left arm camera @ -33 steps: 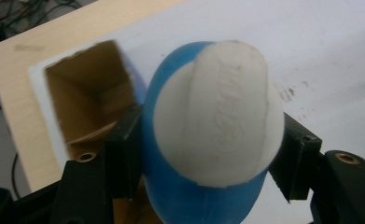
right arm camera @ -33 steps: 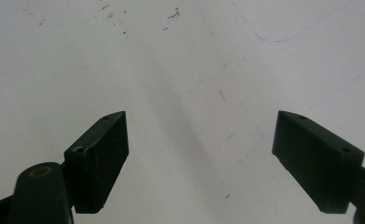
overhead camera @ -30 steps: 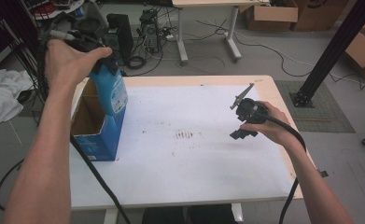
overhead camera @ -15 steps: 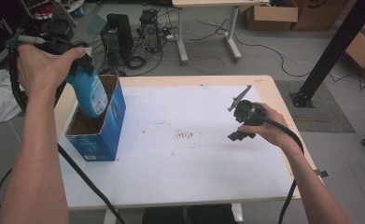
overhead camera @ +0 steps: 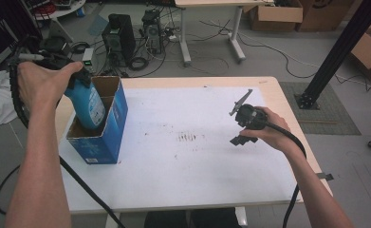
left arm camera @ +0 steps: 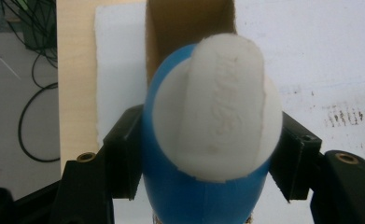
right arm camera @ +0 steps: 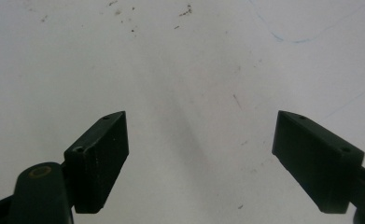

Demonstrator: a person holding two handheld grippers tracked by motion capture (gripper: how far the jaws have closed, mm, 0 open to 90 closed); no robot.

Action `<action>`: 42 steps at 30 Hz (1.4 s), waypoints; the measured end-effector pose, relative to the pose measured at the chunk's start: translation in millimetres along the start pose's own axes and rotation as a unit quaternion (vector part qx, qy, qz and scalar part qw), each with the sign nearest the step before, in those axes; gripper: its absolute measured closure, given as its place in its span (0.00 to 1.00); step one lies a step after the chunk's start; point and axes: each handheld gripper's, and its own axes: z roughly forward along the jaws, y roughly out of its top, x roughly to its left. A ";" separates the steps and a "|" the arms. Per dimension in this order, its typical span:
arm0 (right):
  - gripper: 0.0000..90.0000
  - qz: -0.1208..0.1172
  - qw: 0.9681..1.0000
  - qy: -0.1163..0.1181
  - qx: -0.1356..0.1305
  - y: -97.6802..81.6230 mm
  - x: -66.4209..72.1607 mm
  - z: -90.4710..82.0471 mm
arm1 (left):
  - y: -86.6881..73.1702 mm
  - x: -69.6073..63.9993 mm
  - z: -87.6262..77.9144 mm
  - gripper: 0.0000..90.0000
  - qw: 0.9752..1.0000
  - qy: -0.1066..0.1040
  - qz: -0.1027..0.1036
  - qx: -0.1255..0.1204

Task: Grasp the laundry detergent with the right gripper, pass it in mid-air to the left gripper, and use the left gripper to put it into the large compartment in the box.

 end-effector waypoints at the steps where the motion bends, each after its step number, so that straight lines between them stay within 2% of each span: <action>1: 0.21 0.000 1.000 0.001 0.001 -0.4 0.1 0.5 | -1.3 0.8 2.7 0.42 1.000 0.000 -0.005 -0.001; 8: 0.21 0.001 1.000 0.001 0.005 -3.1 0.4 6.0 | -9.2 2.9 21.0 0.42 1.000 0.000 -0.015 0.005; 24: 0.21 0.005 1.000 0.002 0.006 -11.9 1.0 10.7 | -27.5 -5.2 69.3 0.42 0.999 0.012 -0.028 0.018; 32: 0.21 0.007 1.000 0.003 0.008 -16.5 0.5 14.7 | -32.4 -8.3 83.8 0.42 0.999 0.019 -0.028 0.022; 42: 0.21 0.014 1.000 0.006 0.010 -19.2 2.5 18.8 | -39.5 -6.5 99.0 0.42 0.999 0.019 -0.035 0.030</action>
